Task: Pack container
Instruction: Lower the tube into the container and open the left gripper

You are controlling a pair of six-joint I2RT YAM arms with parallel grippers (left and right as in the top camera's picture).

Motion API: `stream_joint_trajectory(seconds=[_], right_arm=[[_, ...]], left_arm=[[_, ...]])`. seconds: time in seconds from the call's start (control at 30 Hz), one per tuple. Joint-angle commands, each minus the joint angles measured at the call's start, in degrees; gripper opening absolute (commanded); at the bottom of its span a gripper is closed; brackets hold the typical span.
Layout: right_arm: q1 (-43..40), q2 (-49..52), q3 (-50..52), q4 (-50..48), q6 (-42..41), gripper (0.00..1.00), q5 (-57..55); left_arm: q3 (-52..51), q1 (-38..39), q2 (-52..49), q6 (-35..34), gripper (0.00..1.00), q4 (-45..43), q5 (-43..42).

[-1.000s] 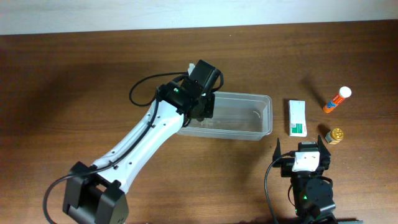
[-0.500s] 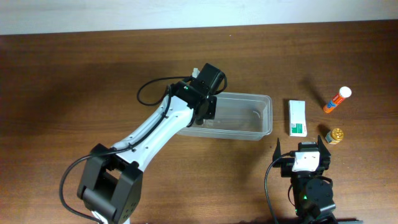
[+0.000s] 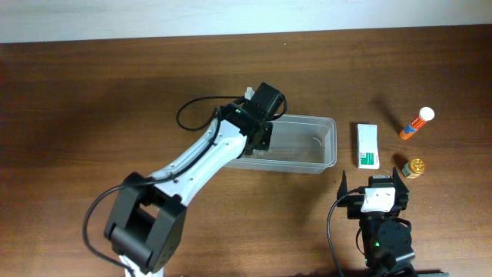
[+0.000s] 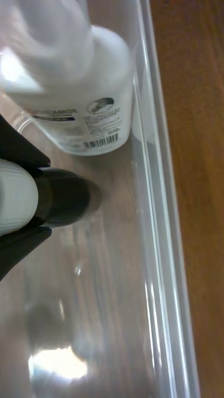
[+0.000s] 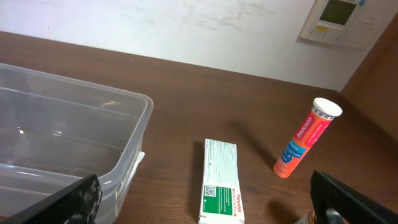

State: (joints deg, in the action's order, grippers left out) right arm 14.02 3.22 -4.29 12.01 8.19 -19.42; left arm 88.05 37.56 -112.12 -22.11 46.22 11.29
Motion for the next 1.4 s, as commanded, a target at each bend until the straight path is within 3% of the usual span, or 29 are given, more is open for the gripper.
stream_joint_trajectory(seconds=[0.0, 0.27, 0.37, 0.9, 1.37], right_arm=[[-0.17, -0.11, -0.28, 0.07, 0.39, 0.98, 0.09], [-0.17, -0.11, -0.28, 0.07, 0.39, 0.98, 0.09], [-0.17, -0.11, -0.28, 0.07, 0.39, 0.98, 0.09], [-0.17, -0.11, -0.28, 0.07, 0.39, 0.98, 0.09], [-0.17, -0.11, -0.28, 0.07, 0.39, 0.98, 0.09]], left_arm=[[-0.02, 0.15, -1.75, 0.81, 0.22, -0.17, 2.69], [-0.02, 0.17, -1.77, 0.98, 0.23, -0.37, 2.71], [-0.02, 0.15, -1.77, 0.98, 0.32, -0.37, 2.71], [0.72, 0.17, -0.98, 0.98, 0.48, 0.04, 2.69], [7.69, 0.15, 7.89, 2.49, 0.49, 5.2, 2.71]])
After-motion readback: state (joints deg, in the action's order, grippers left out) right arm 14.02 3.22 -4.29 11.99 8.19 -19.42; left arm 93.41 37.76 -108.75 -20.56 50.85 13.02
